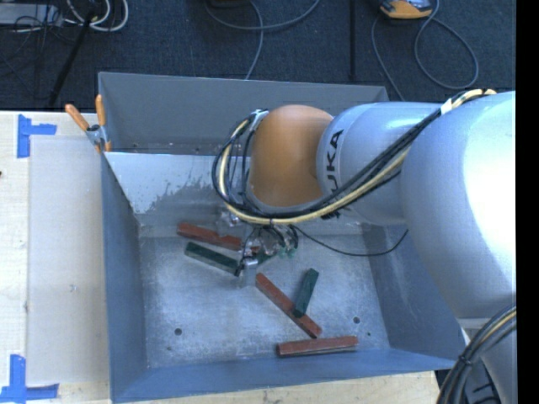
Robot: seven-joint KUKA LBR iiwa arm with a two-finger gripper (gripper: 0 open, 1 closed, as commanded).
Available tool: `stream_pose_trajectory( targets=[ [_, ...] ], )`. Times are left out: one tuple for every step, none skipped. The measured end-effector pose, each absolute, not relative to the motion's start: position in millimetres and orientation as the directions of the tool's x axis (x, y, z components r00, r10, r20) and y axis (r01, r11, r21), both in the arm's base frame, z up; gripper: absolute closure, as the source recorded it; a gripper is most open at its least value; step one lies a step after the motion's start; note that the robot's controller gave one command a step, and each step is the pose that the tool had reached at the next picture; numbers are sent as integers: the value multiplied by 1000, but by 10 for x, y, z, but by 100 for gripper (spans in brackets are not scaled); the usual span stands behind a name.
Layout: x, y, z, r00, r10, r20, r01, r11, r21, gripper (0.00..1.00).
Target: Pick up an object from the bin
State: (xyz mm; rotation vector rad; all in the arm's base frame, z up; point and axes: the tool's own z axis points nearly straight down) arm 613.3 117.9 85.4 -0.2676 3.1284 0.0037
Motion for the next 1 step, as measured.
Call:
stream_pose_trajectory(
  targets=[
    [6094, 330, 690, -984, -177, 2, -177, 984, -3, 0]
  ],
)
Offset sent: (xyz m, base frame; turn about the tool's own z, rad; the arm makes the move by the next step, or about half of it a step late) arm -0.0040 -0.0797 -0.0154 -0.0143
